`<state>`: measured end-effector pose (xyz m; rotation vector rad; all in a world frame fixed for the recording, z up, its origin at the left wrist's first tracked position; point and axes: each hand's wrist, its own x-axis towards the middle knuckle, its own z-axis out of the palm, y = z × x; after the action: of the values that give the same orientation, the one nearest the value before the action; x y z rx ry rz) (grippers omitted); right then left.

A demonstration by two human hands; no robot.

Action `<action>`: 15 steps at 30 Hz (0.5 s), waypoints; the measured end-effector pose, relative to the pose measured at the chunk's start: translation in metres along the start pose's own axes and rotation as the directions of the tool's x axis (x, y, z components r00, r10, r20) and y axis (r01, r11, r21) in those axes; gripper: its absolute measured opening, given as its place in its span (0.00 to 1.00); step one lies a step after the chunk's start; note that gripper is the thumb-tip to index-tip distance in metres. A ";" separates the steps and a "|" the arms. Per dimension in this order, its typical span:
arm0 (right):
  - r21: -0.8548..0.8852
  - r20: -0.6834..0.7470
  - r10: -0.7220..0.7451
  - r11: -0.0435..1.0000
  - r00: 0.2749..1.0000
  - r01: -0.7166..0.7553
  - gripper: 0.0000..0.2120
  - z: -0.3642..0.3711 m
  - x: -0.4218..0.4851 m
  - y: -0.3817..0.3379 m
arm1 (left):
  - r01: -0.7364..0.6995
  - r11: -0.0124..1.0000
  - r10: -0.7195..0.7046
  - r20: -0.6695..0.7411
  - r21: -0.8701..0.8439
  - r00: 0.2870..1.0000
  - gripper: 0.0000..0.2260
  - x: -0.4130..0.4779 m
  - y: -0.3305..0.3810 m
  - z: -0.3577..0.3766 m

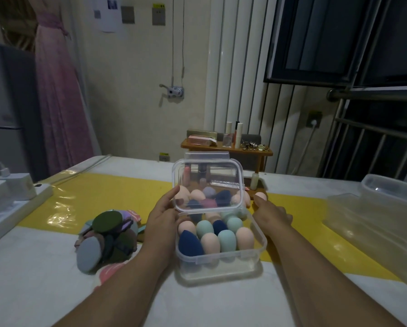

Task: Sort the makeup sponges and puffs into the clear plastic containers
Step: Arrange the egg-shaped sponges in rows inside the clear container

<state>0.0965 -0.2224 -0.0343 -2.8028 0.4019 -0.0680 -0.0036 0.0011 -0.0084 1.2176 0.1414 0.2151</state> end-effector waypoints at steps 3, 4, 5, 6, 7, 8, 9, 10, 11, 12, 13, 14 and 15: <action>0.035 -0.063 0.003 0.999 0.998 -0.001 0.23 0.004 -0.002 0.004 | 0.001 1.000 -0.001 0.006 -0.010 1.000 0.22 0.001 0.000 0.000; 0.099 -0.104 0.009 0.995 0.995 0.002 0.24 0.005 -0.003 0.006 | 0.002 1.000 -0.002 0.007 -0.013 1.000 0.22 0.002 0.000 0.000; 0.188 -0.155 0.020 0.982 0.988 0.010 0.24 0.005 -0.005 0.009 | 0.004 1.000 -0.003 0.009 -0.012 1.000 0.22 0.002 -0.001 -0.001; 0.293 -0.215 0.033 0.956 0.976 0.032 0.23 0.004 -0.007 0.011 | 0.004 1.000 -0.004 0.008 -0.011 1.000 0.22 0.002 -0.001 -0.001; 0.401 -0.274 0.049 0.914 0.960 0.067 0.22 0.002 -0.009 0.013 | 0.004 1.000 -0.004 0.007 -0.009 1.000 0.22 0.002 -0.002 -0.001; 0.495 -0.321 0.071 0.863 0.944 0.104 0.20 -0.002 -0.013 0.014 | 0.004 1.000 -0.004 0.008 -0.010 1.000 0.22 0.002 -0.002 -0.001; 0.557 -0.361 0.088 0.819 0.928 0.139 0.19 -0.007 -0.017 0.013 | 0.004 1.000 -0.004 0.008 -0.013 1.000 0.22 0.002 -0.002 -0.002; 0.588 -0.396 0.100 0.791 0.913 0.168 0.17 -0.012 -0.023 0.012 | 0.004 1.000 -0.004 0.008 -0.018 1.000 0.22 0.001 -0.002 -0.002; 0.603 -0.426 0.106 0.774 0.899 0.194 0.14 -0.017 -0.030 0.011 | 0.004 1.000 -0.003 0.009 -0.022 1.000 0.22 0.001 -0.002 -0.002; 0.615 -0.452 0.112 0.758 0.885 0.218 0.10 -0.022 -0.037 0.010 | 0.003 1.000 -0.003 0.010 -0.024 1.000 0.22 0.001 -0.001 -0.002; 0.634 -0.467 0.114 0.735 0.877 0.242 0.05 -0.025 -0.045 0.008 | 0.003 1.000 -0.003 0.010 -0.025 1.000 0.22 0.001 -0.001 -0.002; 0.649 -0.477 0.102 0.711 0.873 0.272 0.04 -0.029 -0.052 0.006 | 0.000 1.000 0.000 0.012 -0.030 1.000 0.22 0.000 -0.001 -0.001; 0.662 -0.482 0.087 0.688 0.872 0.298 0.07 -0.031 -0.058 0.004 | -0.001 0.999 0.002 0.015 -0.036 1.000 0.22 0.000 -0.001 -0.002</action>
<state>0.0365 -0.2190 -0.0061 -1.9687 0.2303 -0.7933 -0.0038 0.0023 -0.0097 1.1832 0.1229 0.2091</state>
